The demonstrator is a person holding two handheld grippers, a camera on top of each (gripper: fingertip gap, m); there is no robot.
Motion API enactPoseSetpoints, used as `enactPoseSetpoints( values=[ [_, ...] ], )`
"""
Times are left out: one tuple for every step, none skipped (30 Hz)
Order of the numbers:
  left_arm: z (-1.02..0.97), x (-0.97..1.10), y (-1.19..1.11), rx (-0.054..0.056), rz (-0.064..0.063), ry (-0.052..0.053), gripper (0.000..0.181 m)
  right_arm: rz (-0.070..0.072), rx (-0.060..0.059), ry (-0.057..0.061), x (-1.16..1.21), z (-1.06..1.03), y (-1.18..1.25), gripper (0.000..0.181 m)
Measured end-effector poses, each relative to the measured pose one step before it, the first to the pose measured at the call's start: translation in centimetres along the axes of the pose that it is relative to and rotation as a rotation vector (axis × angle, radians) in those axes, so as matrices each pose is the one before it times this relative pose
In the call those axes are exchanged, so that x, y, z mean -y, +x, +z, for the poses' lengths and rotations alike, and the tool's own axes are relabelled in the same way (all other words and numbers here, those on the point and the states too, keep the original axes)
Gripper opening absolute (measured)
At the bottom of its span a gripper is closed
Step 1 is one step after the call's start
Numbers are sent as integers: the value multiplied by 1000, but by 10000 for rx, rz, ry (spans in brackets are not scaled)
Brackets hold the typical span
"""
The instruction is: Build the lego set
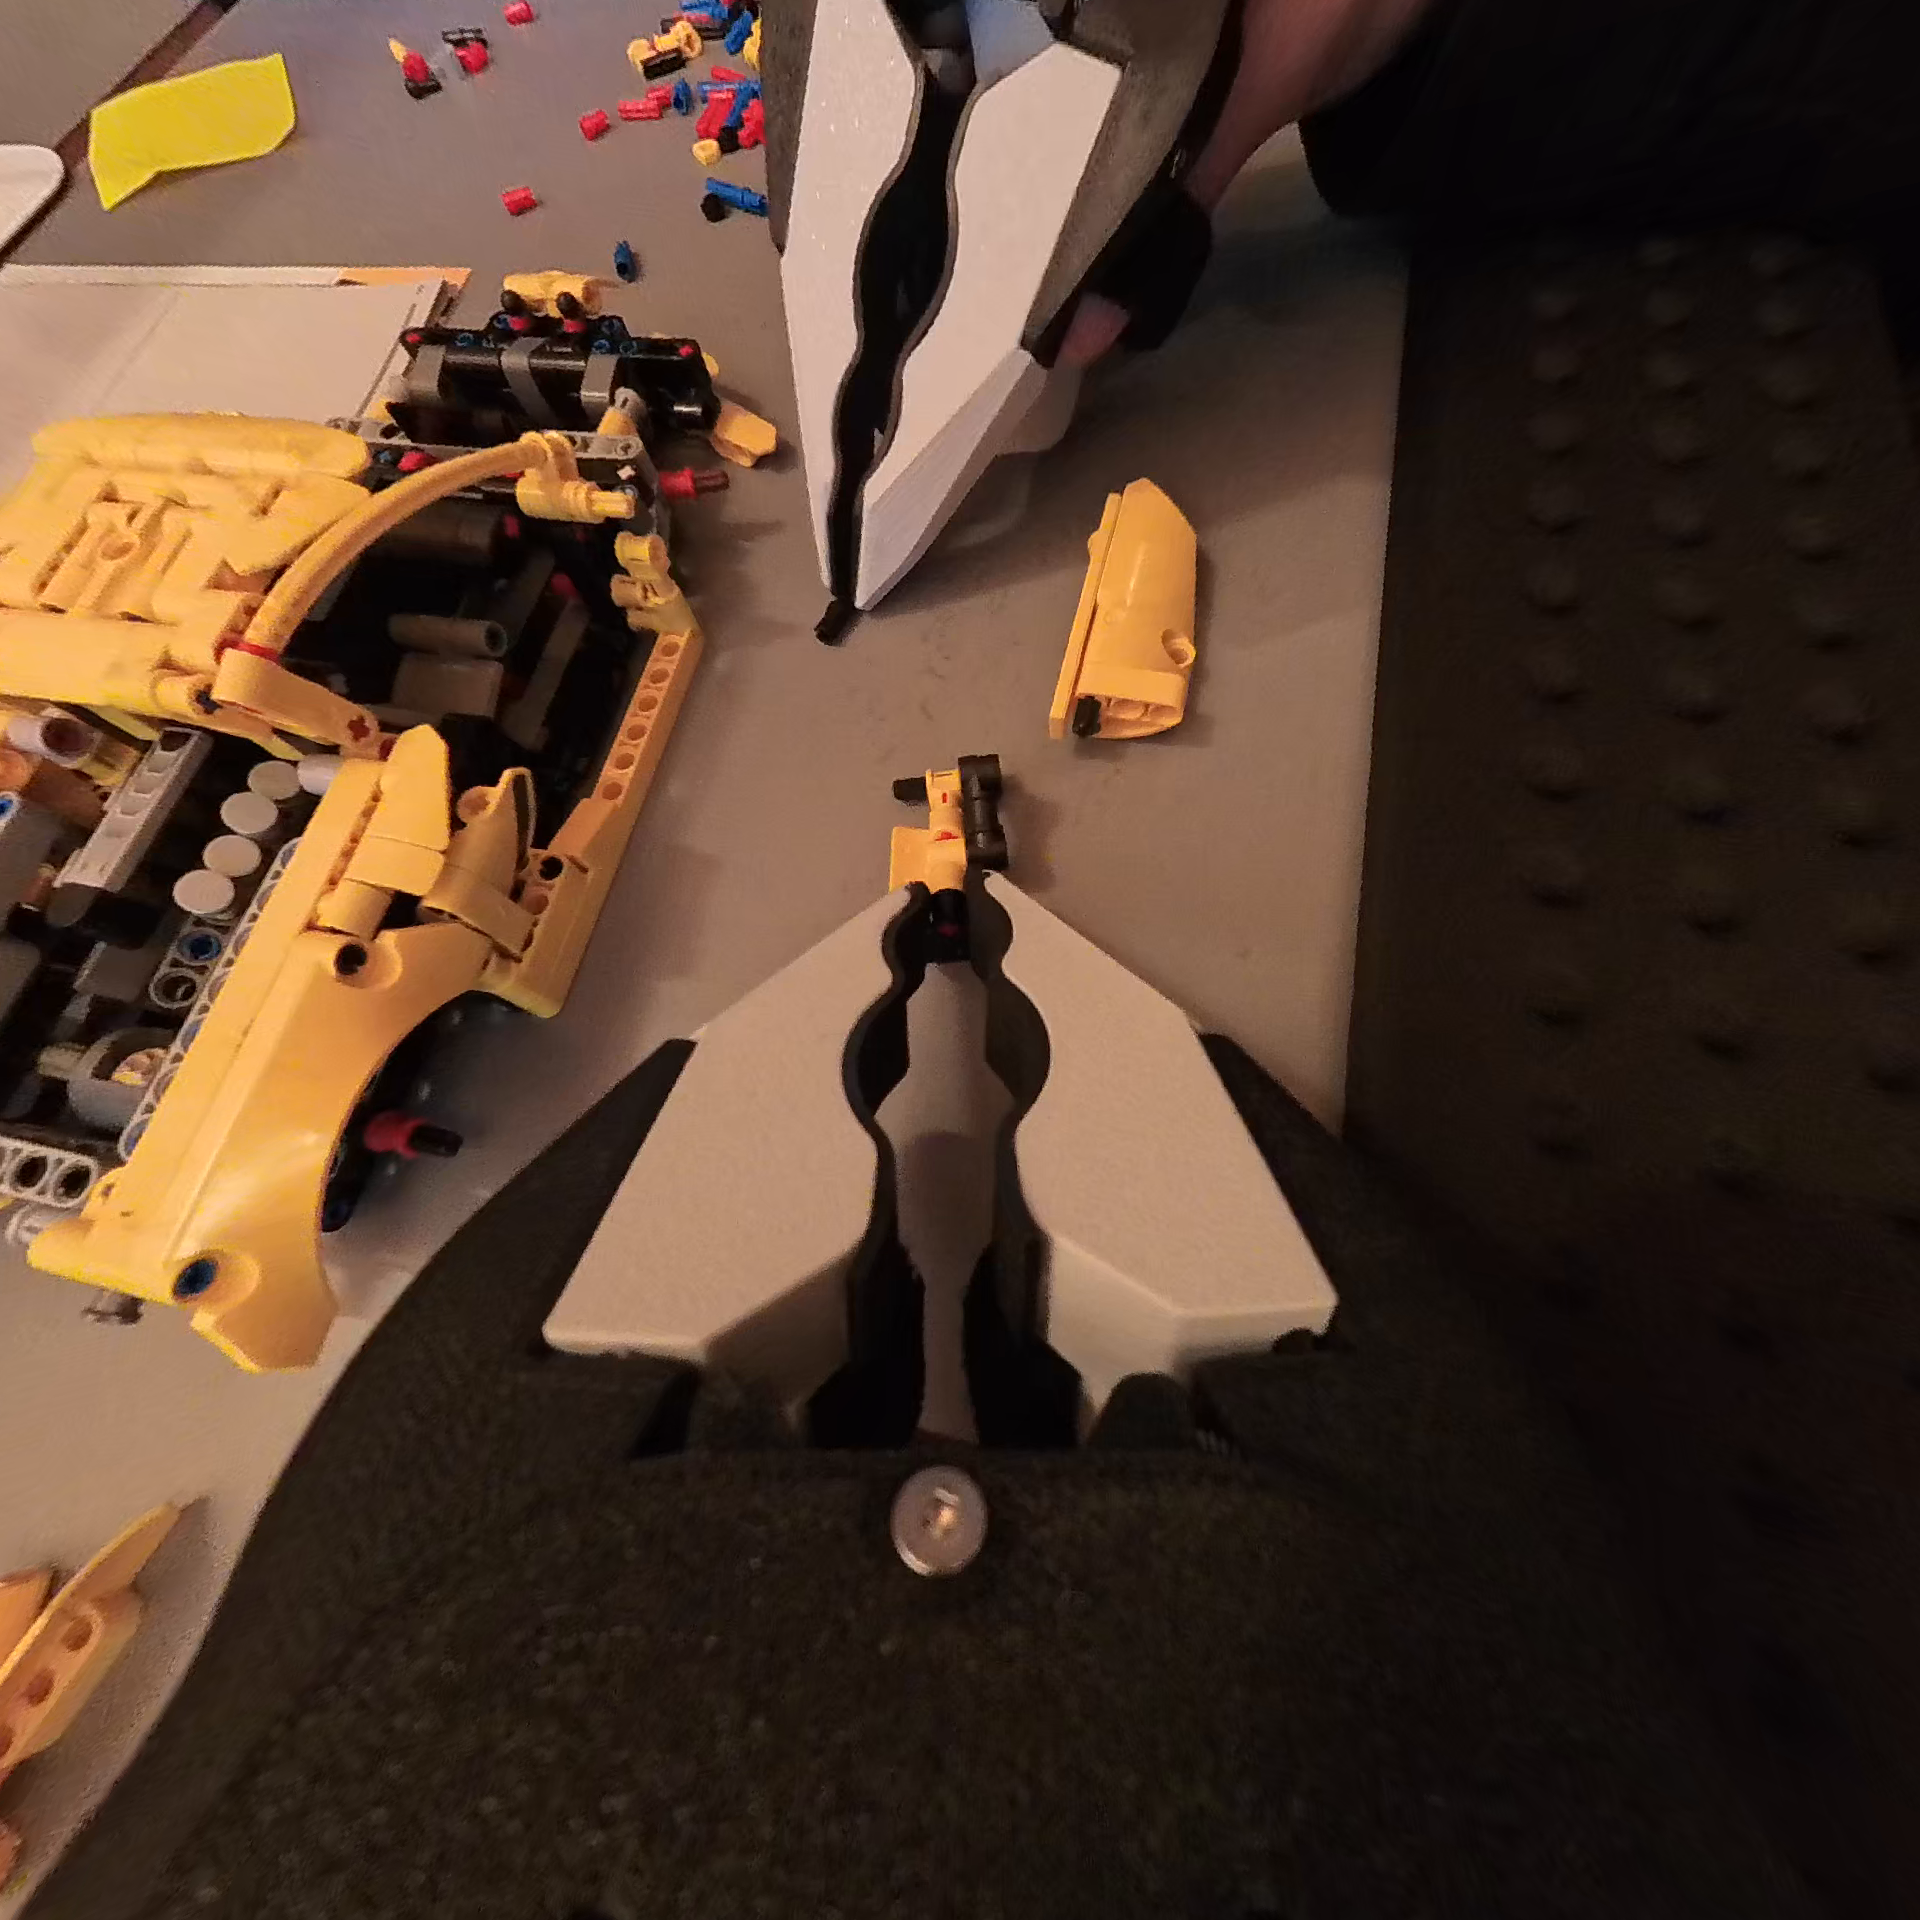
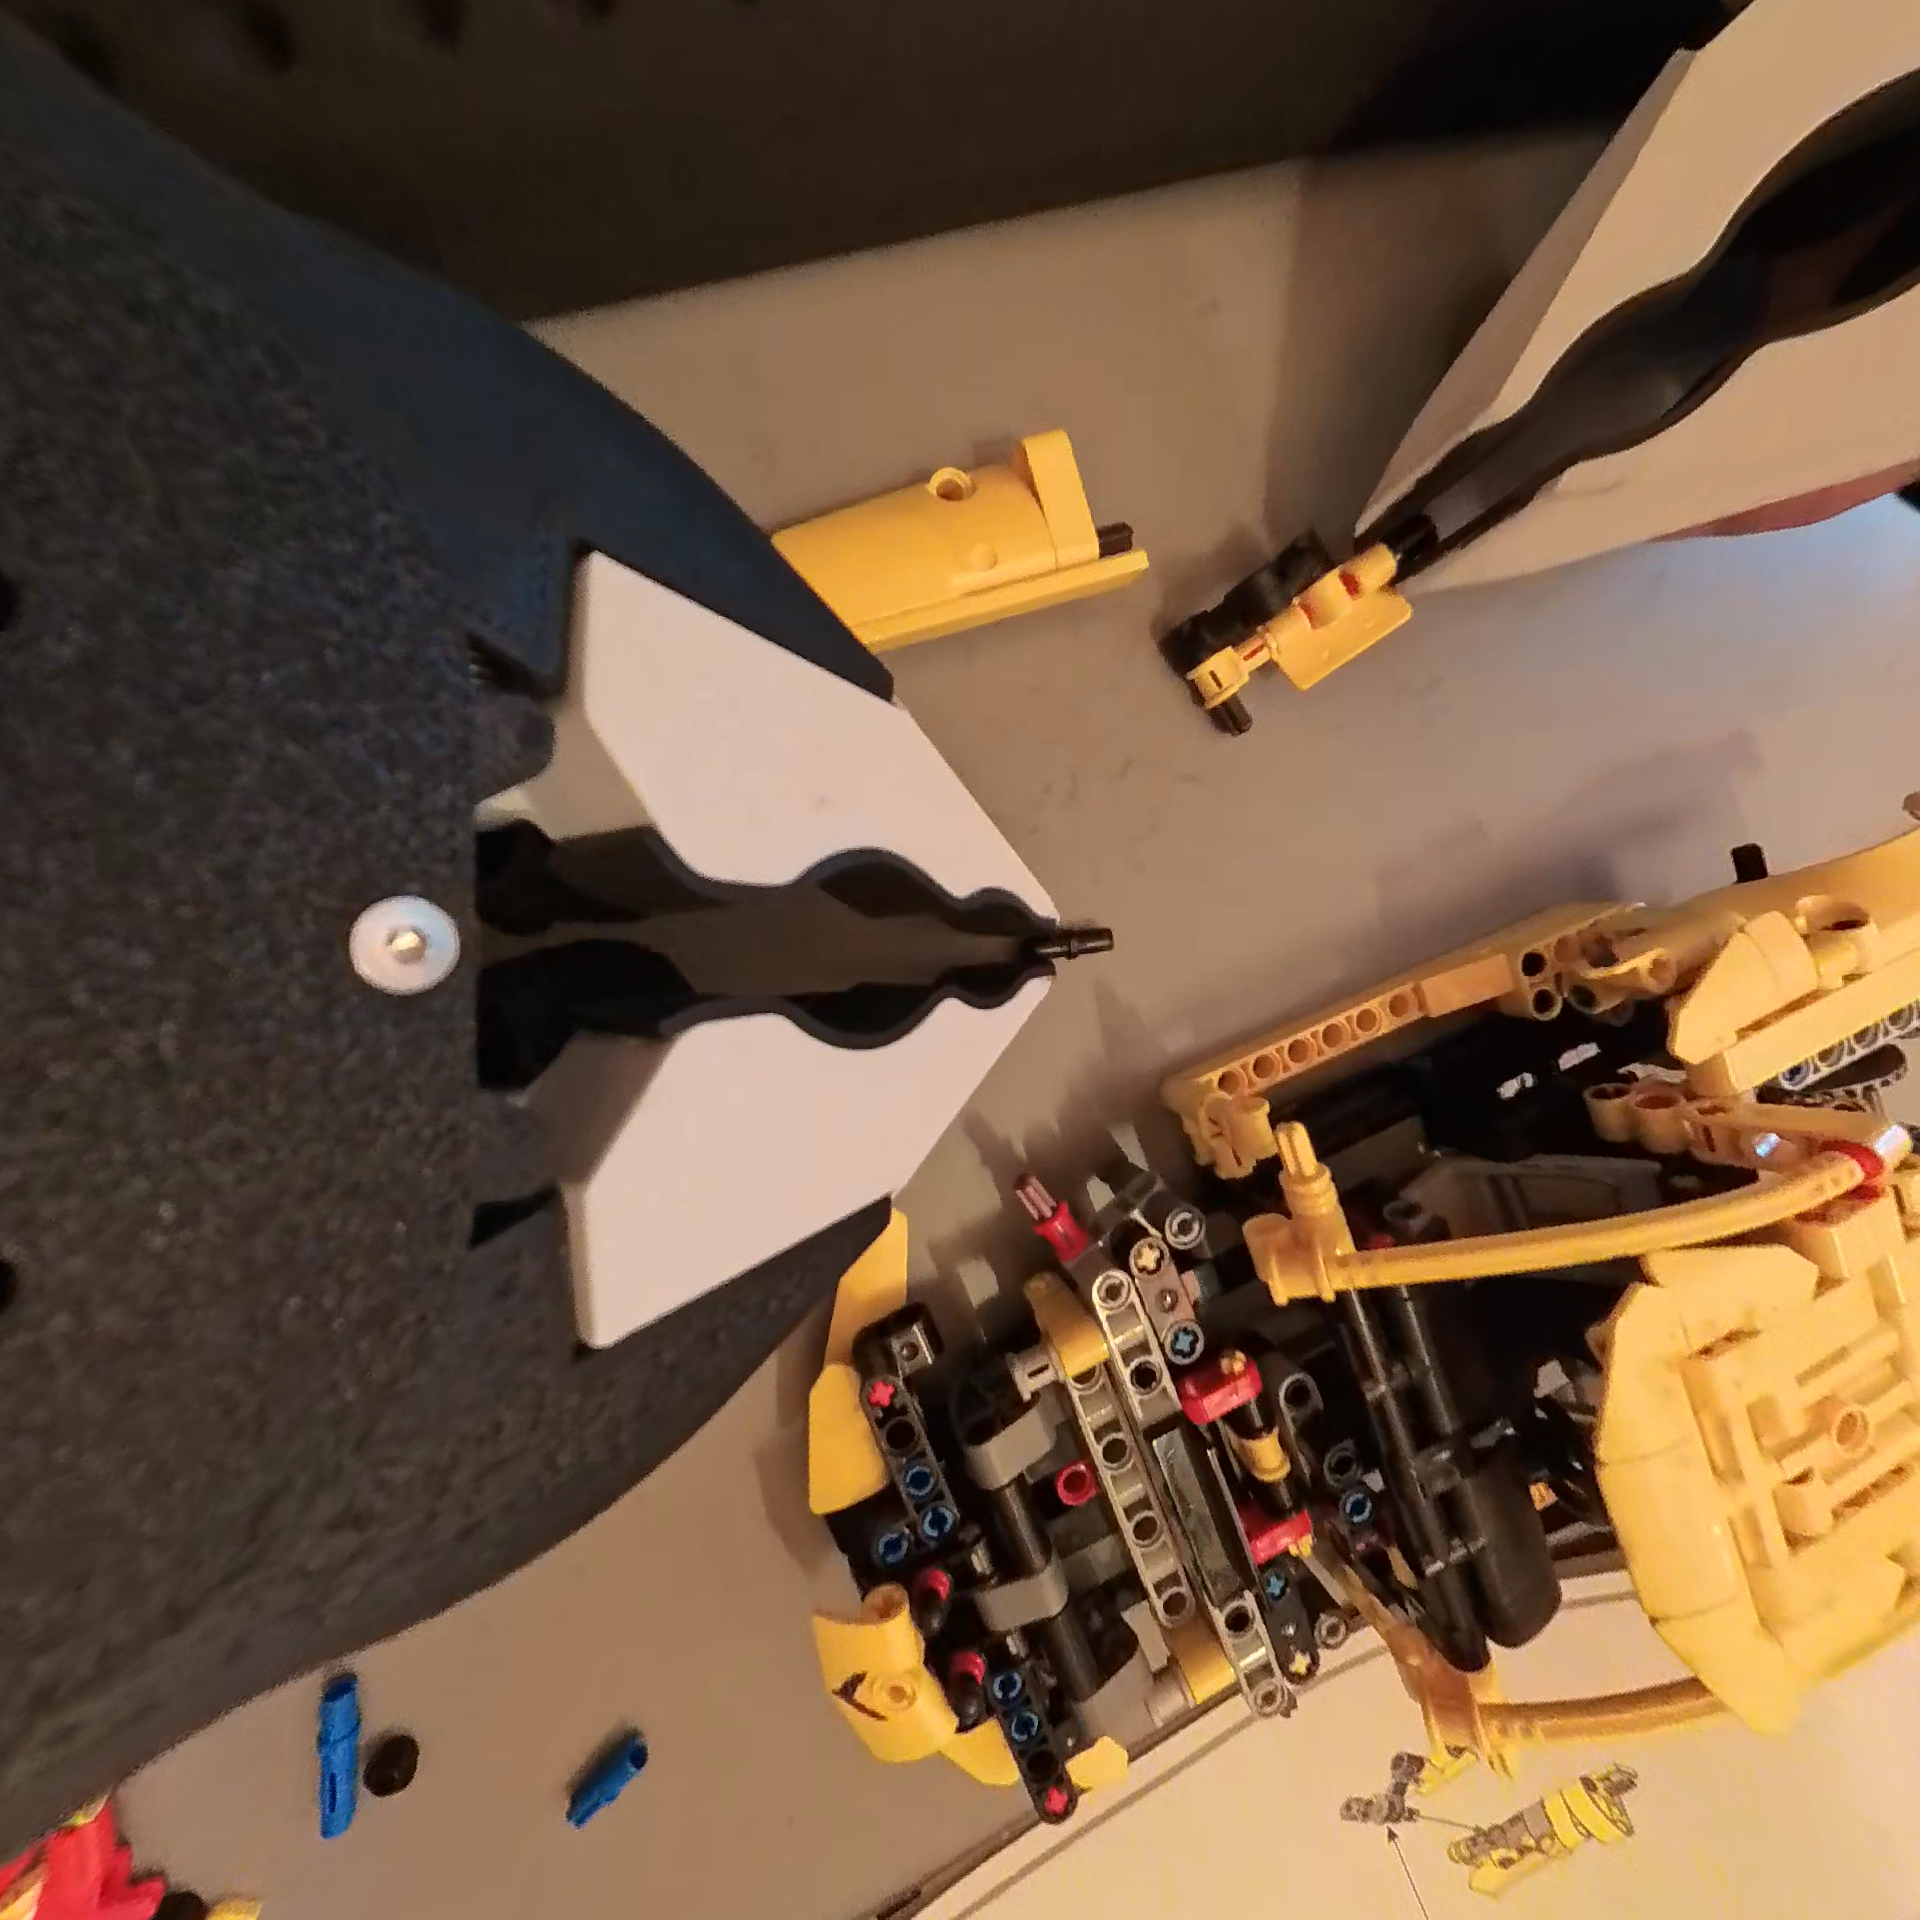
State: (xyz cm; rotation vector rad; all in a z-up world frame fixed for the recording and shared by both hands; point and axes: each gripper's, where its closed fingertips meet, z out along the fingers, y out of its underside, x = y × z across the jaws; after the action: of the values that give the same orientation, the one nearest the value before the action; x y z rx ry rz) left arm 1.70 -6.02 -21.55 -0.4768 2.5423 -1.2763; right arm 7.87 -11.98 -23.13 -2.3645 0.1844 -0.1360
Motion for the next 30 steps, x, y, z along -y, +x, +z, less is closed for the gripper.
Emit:
enactPoseSetpoints(
  values=[
    [47, -96, 22, -36, -70, -55, 6, 78, 68, 35, 79, -52, -39, 3],
    [63, -138, 35, -9, 14, -99, 7, 205, 218, 183, 275, -78, -196, 3],
    [71, -106, 92, -2, 88, -84, 7, 280, 327, 255, 373, -100, -313, 3],
    [49, -47, 89, 26, 128, -36, 7, 286, 344, 242, 388, -104, -334, 3],
    [7, 20, 9, 55, 113, 8, 7, 209, 289, 223, 356, -87, -306, 3],
    [-14, -15, -10, 27, 59, -2, 7, 113, 186, 195, 318, -69, -247, 3],
    [-15, -27, -46, 20, 30, -4, 7, 45, 188, 194, 332, -48, -322, 3],
    [-11, -46, -106, 51, 42, -13, 7, 24, 211, 176, 333, -12, -410, 3],
    [0, -50, -107, 76, 69, -23, 7, 11, 226, 129, 292, 50, -451, 3],
    [16, -66, -71, 79, 86, -52, 9, -40, 159, 107, 263, 81, -383, 3],
    [-13, -74, -38, 59, 66, -81, 15, -55, 110, 123, 295, 42, -317, 3],
    [-117, 72, -38, 50, 37, -18, 20, -40, 151, 108, 273, 39, -354, 3],
    [-287, 256, -141, 84, 25, 97, 23, -2, 172, 101, 243, 43, -364, 3],
    [-411, 396, -198, 104, 31, 179, 26, 43, 221, 108, 225, 45, -418, 3],
    [-470, 501, -266, 154, 87, 182, 27, 82, 247, 82, 184, 56, -427, 3],
    [-442, 645, -205, 197, 223, 164, 27, 110, 273, 116, 238, 31, -449, 3],
    [-347, 802, 10, 177, 362, 170, 27, 122, 284, 155, 311, 0, -467, 3],
    [-196, 824, 225, 154, 481, 115, 27, 158, 308, 173, 337, -12, -459, 3],
    [-2, 664, 308, 172, 609, -46, 27, 216, 342, 144, 275, 21, -449, 3],
    [112, 474, 232, 255, 666, -184, 27, 242, 338, 90, 188, 39, -404, 3],
    [116, 400, 213, 265, 625, -222, 27, 204, 315, 49, 109, 20, -368, 3],
    [77, 331, 68, 325, 562, -216, 27, 134, 232, 31, 72, 11, -287, 3],
    [64, 231, -161, 446, 519, -195, 27, 86, 175, 6, -3, -1, -234, 3],
    [80, 70, -98, 374, 526, -191, 27, 55, 165, -26, -72, 16, -232, 3],
    [99, 36, 10, 281, 477, -159, 27, 60, 132, -45, -99, 81, -182, 3],
    [85, 154, 29, 225, 327, -48, 27, 57, 72, -94, -161, 122, -79, 3],
    [79, 184, 213, 47, 183, 12, 26, 21, 98, -121, -191, 154, -139, 3],
    [108, 98, 342, -102, 76, -13, 25, 2, 105, -52, -72, 133, -194, 3],
    [95, 60, 189, -44, 27, -7, 21, -11, 46, -24, -4, 95, -113, 3],
    [101, -14, 50, -4, 7, -5, 13, -21, -33, -3, 23, 48, 25, 3]
  ],
)
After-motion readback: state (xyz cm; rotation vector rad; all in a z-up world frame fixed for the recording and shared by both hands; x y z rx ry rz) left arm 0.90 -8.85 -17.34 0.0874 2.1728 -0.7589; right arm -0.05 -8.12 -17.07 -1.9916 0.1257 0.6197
